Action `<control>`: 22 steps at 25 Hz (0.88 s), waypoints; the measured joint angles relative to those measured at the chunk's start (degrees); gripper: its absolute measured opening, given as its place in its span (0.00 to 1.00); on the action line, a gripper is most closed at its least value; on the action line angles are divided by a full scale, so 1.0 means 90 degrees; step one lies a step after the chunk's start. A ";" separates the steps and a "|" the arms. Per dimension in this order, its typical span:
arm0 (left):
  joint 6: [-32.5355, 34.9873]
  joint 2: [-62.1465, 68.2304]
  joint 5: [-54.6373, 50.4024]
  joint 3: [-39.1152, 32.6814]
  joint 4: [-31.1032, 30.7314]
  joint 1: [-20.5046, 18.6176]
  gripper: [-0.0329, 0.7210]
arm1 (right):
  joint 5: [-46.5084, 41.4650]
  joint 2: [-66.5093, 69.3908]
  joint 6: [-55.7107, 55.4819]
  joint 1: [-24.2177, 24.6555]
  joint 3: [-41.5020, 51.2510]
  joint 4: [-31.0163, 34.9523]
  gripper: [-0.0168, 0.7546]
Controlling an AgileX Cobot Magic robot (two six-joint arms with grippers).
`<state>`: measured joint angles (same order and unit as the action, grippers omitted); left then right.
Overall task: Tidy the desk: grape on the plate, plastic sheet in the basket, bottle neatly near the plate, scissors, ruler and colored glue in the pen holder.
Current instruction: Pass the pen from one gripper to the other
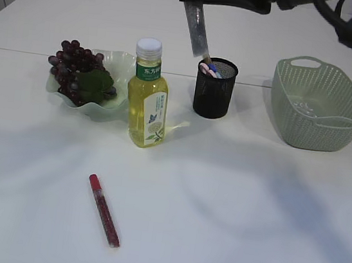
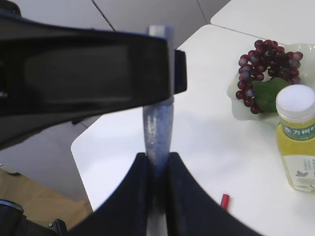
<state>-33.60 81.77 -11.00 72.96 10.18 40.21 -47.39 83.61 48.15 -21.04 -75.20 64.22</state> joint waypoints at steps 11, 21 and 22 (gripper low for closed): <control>0.0000 -0.0150 0.0299 0.0000 0.0000 -0.0303 0.72 | 0.0462 0.0000 0.0106 0.0000 0.0000 -0.0026 0.11; 0.0124 -0.0594 -0.1842 0.0000 -0.1022 -0.1124 0.72 | 0.2104 0.0508 0.0650 0.0111 0.0000 -0.0150 0.11; 0.0181 -0.0594 -0.2113 0.0000 -0.1131 -0.1122 0.72 | 0.2270 0.0638 0.0762 0.0139 0.0000 -0.0150 0.11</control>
<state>-31.97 76.43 -30.01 72.96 0.00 30.11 -26.96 89.36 55.00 -19.79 -75.20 62.87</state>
